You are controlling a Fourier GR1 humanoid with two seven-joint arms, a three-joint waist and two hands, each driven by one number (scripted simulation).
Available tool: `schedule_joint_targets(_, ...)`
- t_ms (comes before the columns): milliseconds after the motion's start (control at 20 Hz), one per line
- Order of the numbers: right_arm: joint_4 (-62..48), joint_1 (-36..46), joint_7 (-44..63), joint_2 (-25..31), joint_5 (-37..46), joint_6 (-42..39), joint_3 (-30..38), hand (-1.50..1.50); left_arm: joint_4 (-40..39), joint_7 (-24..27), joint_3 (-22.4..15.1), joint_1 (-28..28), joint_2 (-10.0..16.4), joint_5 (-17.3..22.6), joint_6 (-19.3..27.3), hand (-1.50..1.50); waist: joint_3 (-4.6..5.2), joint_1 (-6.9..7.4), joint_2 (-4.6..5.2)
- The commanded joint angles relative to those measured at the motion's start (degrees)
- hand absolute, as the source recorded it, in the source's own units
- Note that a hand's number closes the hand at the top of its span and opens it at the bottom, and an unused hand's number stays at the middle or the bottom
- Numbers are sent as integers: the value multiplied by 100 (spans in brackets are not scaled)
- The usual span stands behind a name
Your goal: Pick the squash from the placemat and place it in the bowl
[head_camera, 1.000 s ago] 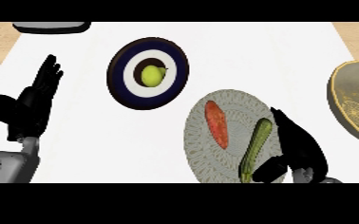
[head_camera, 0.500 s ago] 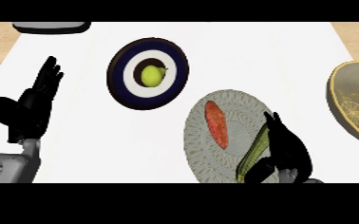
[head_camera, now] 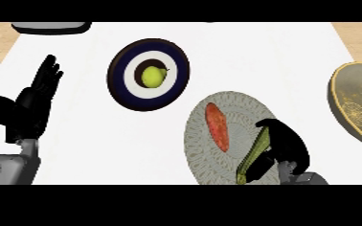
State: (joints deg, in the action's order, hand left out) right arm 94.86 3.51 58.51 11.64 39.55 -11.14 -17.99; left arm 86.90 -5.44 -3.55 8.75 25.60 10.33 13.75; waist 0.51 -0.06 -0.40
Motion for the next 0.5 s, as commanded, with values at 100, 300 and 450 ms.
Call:
schedule_joint_targets(100,-481,72,-391,-121,47,-41,100,150,-33,-121,317,132,-6,-44,-250,0,-51,10,39)
schedule_joint_targets(300,-1121,344,-737,-187,209,256,290,150,-298,91,125,154,-320,-265,-225,0,-52,12,49)
schedule_joint_targets(450,-868,136,-674,-265,505,407,119,150,-163,19,178,118,-394,-364,-180,0,-51,-2,43)
